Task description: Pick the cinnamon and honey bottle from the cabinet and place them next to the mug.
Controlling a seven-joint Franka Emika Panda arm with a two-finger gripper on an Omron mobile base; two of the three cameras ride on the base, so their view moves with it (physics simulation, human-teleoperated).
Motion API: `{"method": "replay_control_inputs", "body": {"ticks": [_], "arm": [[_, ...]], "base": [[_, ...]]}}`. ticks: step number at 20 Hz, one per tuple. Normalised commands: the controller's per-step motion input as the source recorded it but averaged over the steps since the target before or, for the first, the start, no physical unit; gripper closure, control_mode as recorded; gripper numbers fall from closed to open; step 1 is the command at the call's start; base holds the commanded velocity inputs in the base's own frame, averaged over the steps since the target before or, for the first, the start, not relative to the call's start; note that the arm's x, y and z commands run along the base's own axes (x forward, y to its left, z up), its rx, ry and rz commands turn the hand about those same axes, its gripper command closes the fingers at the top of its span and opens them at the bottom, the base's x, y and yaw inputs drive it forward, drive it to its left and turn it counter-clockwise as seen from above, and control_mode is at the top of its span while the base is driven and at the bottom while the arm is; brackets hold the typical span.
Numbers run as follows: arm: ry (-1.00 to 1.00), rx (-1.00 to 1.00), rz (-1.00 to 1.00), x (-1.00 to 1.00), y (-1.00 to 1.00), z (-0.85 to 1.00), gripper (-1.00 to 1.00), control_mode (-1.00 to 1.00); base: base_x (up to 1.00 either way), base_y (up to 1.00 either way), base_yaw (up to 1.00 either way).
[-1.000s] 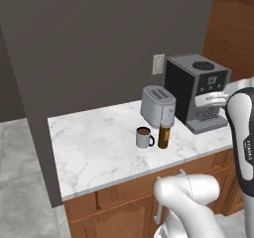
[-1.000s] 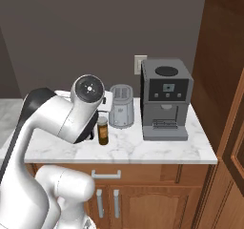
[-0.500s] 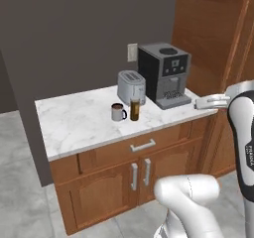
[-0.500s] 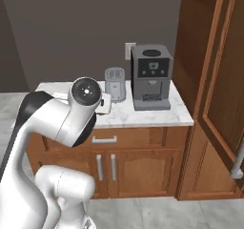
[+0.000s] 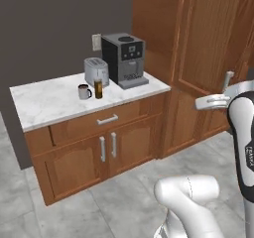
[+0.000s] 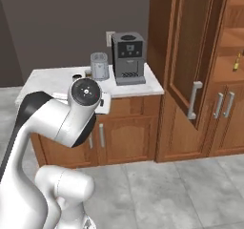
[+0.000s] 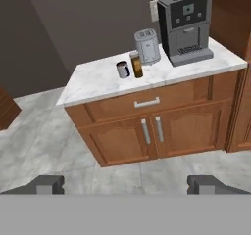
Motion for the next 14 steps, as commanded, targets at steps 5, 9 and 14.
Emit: {"method": "replay_control_inputs", "body": {"ticks": [5, 9, 14], "arm": [[0.0, 0.0, 0.0, 0.0, 0.0, 0.0, -1.0, 1.0], [0.0, 0.0, 0.0, 0.0, 0.0, 0.0, -1.0, 1.0], [0.0, 0.0, 0.0, 0.0, 0.0, 0.0, -1.0, 1.0]], "base": [[-0.93, -0.74, -0.14], [-0.47, -1.0, 0.0], [0.01, -1.0, 0.1]]}}
